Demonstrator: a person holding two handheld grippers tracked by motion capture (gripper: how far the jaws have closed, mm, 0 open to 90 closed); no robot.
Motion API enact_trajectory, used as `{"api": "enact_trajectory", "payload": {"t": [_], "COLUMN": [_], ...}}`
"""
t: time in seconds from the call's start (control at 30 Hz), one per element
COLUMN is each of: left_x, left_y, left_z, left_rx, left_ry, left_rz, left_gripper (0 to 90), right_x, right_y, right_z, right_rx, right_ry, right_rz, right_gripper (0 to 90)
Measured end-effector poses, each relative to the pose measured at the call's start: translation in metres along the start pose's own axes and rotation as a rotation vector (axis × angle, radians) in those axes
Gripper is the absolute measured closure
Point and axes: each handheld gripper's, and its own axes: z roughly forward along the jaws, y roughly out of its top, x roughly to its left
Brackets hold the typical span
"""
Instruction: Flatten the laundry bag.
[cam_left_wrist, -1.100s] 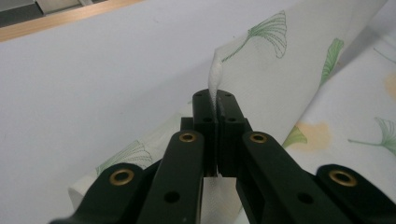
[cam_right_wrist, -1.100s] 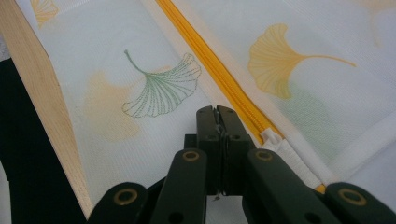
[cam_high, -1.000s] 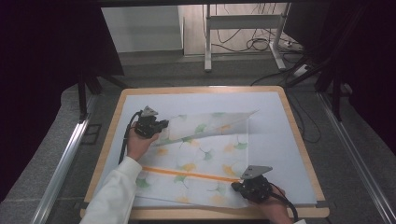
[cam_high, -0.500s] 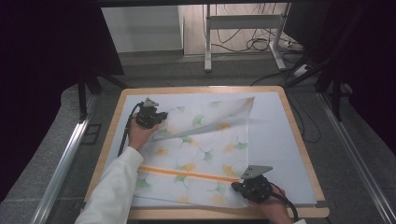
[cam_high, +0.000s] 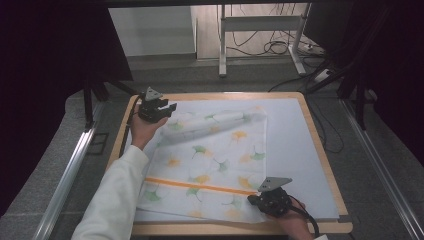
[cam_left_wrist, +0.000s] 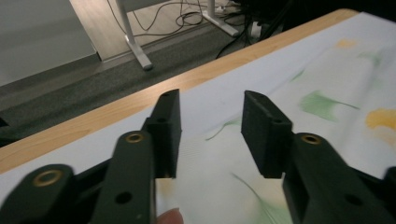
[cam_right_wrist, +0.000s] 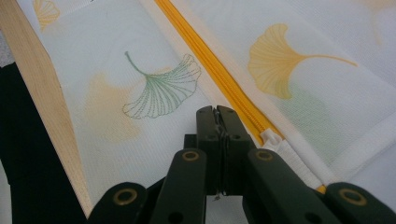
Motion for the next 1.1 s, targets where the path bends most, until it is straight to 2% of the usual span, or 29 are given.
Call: {"api": "enact_trajectory", "payload": {"t": [0.1,0.27,0.4,0.43,0.57,0.67,0.77,0.83,0.9,1.0,1.1], "left_x": [-0.004,-0.016,-0.027,-0.031,-0.048,-0.059,-0.068,-0.075,-0.081,-0.093,-0.112], "left_y": [-0.002,-0.011,-0.024,-0.027,-0.041,-0.049,-0.057,-0.063,-0.068,-0.077,-0.089], "left_z": [-0.007,-0.02,-0.026,-0.027,-0.031,-0.035,-0.038,-0.04,-0.044,-0.05,-0.057], "left_rx": [0.019,0.028,0.06,0.075,0.105,0.112,0.122,0.138,0.145,0.156,0.174], "left_ry": [-0.031,-0.106,-0.161,-0.17,-0.186,-0.208,-0.233,-0.235,-0.246,-0.244,-0.22], "left_rz": [0.015,0.036,0.046,0.061,0.12,0.125,0.112,0.13,0.129,0.134,0.176], "left_gripper": [50.2,46.0,45.3,46.3,44.0,41.3,40.5,40.1,39.7,39.3,38.9], "right_x": [0.0,0.0,0.0,0.0,0.0,0.0,0.001,0.0,0.0,0.001,0.002], "right_y": [0.0,0.0,0.0,0.0,0.0,0.0,0.0,0.0,0.0,0.0,0.001], "right_z": [0.0,0.0,0.0,0.0,0.0,0.0,0.0,0.0,-0.001,-0.001,-0.003], "right_rx": [0.001,0.001,0.001,0.001,0.002,0.002,0.003,0.003,0.004,0.008,0.001], "right_ry": [-0.002,-0.003,-0.002,-0.001,-0.003,-0.003,-0.005,-0.005,-0.007,-0.008,-0.01], "right_rz": [-0.001,0.002,0.003,0.004,0.003,0.002,-0.002,-0.003,-0.004,-0.008,-0.014], "right_gripper": [86.9,86.8,86.8,86.8,86.9,86.9,87.2,87.2,87.3,87.4,87.4]}}
